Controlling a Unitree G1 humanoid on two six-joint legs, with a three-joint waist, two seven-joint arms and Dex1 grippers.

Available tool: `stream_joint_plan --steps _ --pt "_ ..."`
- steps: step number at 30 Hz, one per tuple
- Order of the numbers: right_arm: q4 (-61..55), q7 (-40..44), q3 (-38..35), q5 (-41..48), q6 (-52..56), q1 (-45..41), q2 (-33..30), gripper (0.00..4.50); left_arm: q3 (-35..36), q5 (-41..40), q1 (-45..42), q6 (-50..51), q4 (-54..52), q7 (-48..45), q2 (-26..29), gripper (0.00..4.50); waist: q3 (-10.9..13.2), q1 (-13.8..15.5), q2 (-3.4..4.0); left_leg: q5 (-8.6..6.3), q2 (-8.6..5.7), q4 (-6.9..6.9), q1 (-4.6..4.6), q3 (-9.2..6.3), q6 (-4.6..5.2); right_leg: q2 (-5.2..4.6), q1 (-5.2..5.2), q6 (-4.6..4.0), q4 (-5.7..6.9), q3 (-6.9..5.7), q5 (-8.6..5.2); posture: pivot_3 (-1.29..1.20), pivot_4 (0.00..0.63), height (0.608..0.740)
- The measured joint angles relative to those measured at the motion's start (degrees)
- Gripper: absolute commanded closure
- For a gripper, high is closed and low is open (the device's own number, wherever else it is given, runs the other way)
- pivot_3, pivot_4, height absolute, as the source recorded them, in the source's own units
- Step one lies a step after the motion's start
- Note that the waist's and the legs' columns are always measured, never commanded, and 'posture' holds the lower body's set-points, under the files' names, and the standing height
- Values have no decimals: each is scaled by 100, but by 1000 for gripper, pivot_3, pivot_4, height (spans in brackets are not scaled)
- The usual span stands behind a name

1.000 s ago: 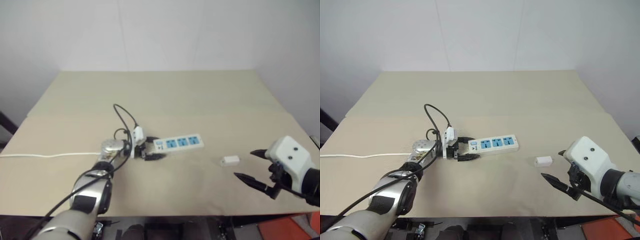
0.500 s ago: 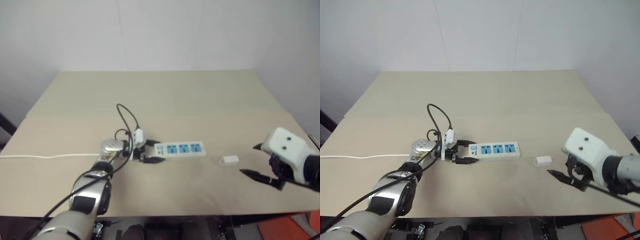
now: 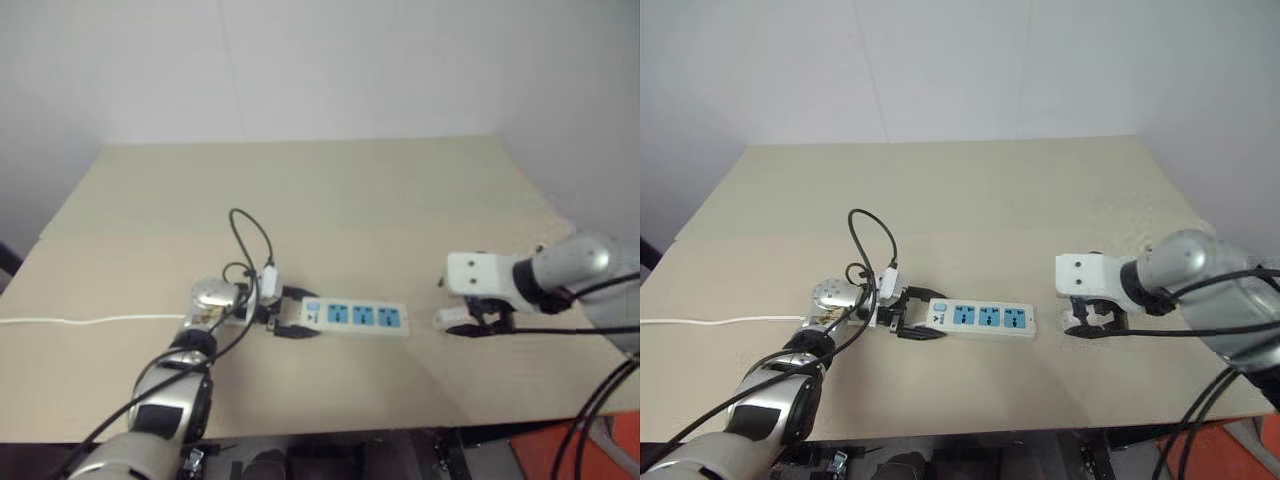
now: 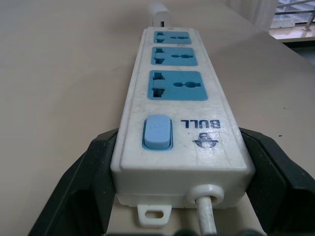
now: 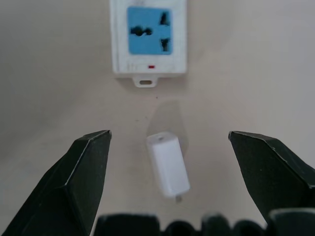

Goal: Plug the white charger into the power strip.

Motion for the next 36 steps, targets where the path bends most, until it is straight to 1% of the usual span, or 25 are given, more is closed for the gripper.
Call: stream_joint_plan --steps 3,9,16,20,23,24,27,31,32,36 --pt "354 346 357 -392 -276 -327 330 0 1 -44 122 160 -220 29 21 1228 -1 26 2 0 -1 1 -10 -4 0 0 -8 -2 3 -2 1 0 150 740" --pt "1020 733 826 -1088 -781 -514 816 0 -13 -162 417 365 -700 94 78 1228 -3 29 4 2 -4 2 -15 -4 -3 -1 -20 -3 7 0 2 0 150 740" --pt "1619 990 944 -1615 -1412 -525 1138 0 -91 -248 584 592 -1059 125 182 1228 -3 18 5 3 -4 1 -16 -2 -5 0 -28 -5 11 3 3 0 150 740" --pt "1844 1064 943 -1679 -1471 -529 1364 0 -111 -272 667 637 -1202 194 205 1228 -3 19 5 4 -4 1 -17 -3 -7 0 -30 -6 11 3 4 0 150 740" --pt "1962 1118 943 -1825 -1593 -535 1421 574 -124 -289 694 681 -1258 221 229 1228 -3 26 5 4 -5 1 -18 -2 -7 0 -29 -7 11 3 4 0 150 740" --pt "2027 1132 943 -1854 -1645 -548 1424 951 -126 -310 704 686 -1261 226 238 1228 -3 26 5 4 -5 1 -17 -2 -7 0 -29 -7 10 3 4 0 150 740" --pt "2145 1134 943 -2001 -1753 -576 1455 1815 -136 -331 720 695 -1285 238 253 1228 -3 25 5 4 -5 1 -17 -2 -8 0 -30 -7 11 3 4 0 150 740" --pt "2321 1131 942 -2277 -2053 -599 1471 3292 -164 -348 750 704 -1346 271 264 1228 -3 25 6 4 -5 1 -17 -2 -8 0 -30 -7 11 3 4 0 150 740" --pt "2324 1139 940 -2294 -2085 -603 1486 3390 -169 -355 755 708 -1350 277 268 1228 -3 24 6 5 -5 1 -17 -2 -8 0 -29 -7 11 3 4 0 150 740" --pt "2322 1166 926 -2384 -2146 -602 1526 3389 -193 -378 779 723 -1390 324 283 1228 -4 21 6 5 -5 2 -16 -2 -8 0 -28 -7 12 3 5 0 150 740"
